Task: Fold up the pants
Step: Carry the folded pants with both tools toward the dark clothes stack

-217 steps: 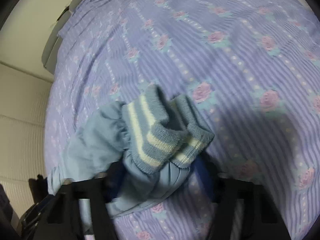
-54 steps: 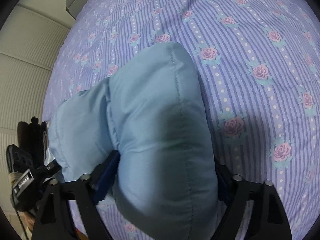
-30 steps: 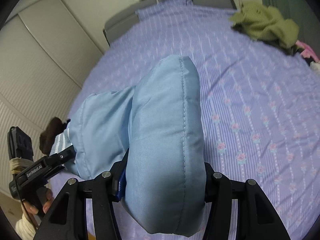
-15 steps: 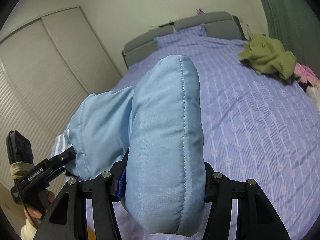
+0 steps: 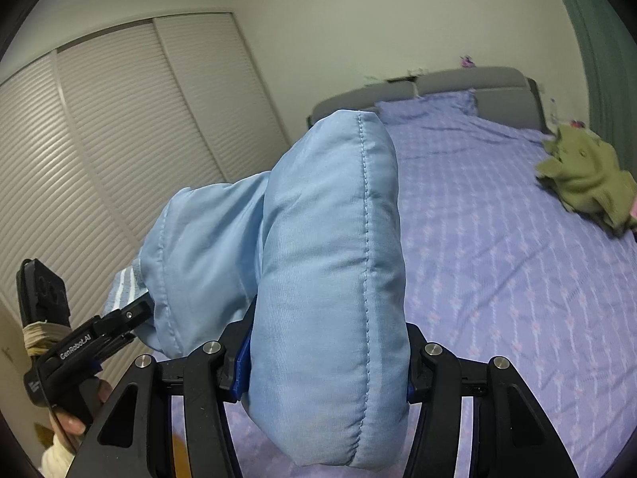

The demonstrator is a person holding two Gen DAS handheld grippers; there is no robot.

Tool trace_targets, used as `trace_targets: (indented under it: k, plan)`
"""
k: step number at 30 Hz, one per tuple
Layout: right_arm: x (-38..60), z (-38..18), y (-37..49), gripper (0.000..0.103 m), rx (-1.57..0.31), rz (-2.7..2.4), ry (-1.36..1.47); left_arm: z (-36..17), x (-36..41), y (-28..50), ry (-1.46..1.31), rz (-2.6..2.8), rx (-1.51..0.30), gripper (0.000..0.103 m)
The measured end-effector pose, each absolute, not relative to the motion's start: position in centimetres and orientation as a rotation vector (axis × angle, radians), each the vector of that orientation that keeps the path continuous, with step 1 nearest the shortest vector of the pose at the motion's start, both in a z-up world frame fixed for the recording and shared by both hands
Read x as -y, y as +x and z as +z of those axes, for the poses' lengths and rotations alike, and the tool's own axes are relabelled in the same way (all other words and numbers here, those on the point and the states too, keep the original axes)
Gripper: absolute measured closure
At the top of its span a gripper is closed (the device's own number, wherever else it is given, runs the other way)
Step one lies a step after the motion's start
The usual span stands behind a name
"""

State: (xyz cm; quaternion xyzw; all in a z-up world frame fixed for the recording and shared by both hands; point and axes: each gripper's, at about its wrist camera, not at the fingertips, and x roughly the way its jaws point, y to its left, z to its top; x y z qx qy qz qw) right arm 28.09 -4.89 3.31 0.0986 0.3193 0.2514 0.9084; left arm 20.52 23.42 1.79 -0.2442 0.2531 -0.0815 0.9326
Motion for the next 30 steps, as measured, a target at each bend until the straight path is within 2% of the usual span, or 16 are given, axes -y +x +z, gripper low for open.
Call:
trace_targets:
  k: [7,18,30]
  plan:
    - [-3.2,2.9,28.0,0.048,-0.64,0.517,0.212,1.6,-32.3,21.0,-0.476,-0.18,-0.526,0.057]
    - [-18.2,0.2,28.2,0.048,-0.733,0.517,0.264,-0.1,-48.4,22.0,-0.475,-0.159,-0.605,0.057]
    - [-33.4,-2.8,35.3,0.048,-0.817,0.63,0.248,-2.5,-62.8,27.7,-0.46,-0.068,-0.635,0.057]
